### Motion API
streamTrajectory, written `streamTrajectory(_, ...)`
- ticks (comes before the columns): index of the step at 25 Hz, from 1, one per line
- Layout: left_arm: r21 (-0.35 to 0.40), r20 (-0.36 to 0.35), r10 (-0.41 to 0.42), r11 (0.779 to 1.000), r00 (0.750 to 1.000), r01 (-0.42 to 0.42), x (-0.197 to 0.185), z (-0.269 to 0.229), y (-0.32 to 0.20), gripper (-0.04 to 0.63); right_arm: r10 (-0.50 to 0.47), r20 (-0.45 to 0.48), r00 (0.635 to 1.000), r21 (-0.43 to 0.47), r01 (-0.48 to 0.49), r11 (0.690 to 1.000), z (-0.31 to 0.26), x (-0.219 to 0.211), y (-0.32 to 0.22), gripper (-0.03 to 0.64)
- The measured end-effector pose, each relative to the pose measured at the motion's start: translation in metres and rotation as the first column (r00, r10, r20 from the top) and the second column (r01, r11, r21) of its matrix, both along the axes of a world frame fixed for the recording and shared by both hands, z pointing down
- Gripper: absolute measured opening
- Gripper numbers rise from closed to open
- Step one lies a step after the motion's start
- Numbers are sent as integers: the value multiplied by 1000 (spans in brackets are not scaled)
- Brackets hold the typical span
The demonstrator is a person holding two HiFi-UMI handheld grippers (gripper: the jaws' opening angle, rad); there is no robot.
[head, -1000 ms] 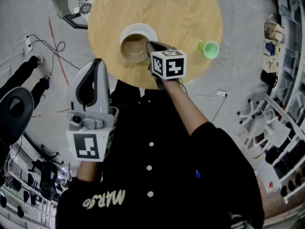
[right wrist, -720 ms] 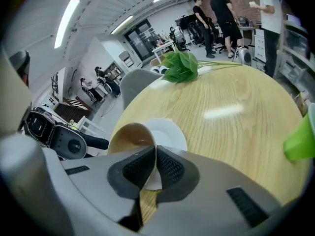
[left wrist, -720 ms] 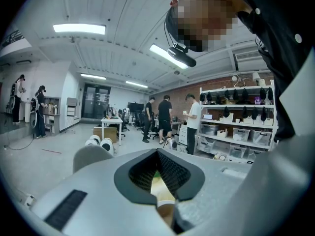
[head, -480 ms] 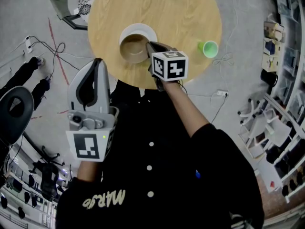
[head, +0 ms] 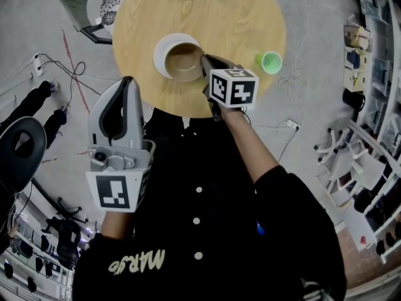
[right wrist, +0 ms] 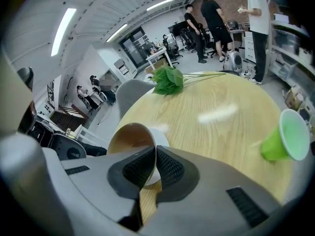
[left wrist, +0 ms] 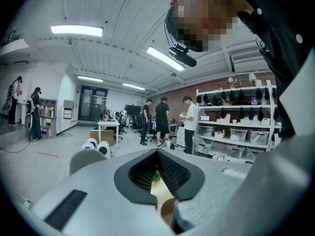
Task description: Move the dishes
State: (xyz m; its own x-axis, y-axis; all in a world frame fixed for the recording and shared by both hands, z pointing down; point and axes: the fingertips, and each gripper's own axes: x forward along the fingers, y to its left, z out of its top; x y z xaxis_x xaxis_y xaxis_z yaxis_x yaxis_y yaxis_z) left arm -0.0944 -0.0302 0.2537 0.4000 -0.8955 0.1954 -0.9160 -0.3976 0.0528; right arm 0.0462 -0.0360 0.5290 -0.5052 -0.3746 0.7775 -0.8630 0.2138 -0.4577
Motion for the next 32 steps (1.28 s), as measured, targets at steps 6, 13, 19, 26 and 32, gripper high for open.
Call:
streamTrajectory(6,2,2,26,1000,1000,-26,14,-2,-1,3,119,-40,992,15,-119,993,-4,59,-8,11)
streamTrajectory(13,3,5,47,999,999,-47,24,-2,-4,3,214,-80,974,19,-213,977,1,108,-5,11)
streamTrajectory(19,-3,9,50,999,999,-50,28,-2,-6,3,251,-92,964,13,-251,968,1,130,0,11)
streamTrajectory(26,-10,11,55,998,998,-55,30,1,-7,3,277,-104,955,14,-277,961,6,141,4,11)
streamTrajectory(32,-11,16,62,998,998,-62,30,1,-7,3,297,-115,948,8,-298,954,16,142,6,11)
